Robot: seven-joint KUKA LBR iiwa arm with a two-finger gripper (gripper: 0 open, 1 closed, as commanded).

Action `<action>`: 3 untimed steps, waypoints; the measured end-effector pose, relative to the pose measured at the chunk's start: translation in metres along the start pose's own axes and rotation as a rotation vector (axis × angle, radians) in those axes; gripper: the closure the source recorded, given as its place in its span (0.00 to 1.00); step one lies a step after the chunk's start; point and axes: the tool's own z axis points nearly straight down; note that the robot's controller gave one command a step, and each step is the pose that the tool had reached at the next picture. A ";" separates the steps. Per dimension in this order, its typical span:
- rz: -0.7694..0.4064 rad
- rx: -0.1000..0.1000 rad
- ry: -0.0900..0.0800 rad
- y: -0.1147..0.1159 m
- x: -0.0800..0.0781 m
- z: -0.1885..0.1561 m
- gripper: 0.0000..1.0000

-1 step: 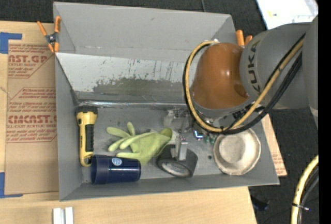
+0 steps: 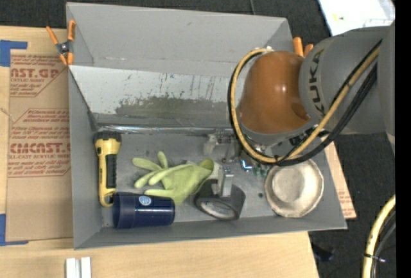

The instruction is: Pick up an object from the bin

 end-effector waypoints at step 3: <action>-0.514 -0.001 -0.003 0.072 -0.022 0.045 0.00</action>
Offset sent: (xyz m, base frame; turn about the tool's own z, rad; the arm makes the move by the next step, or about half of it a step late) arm 0.0272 0.0498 -0.0276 -0.3275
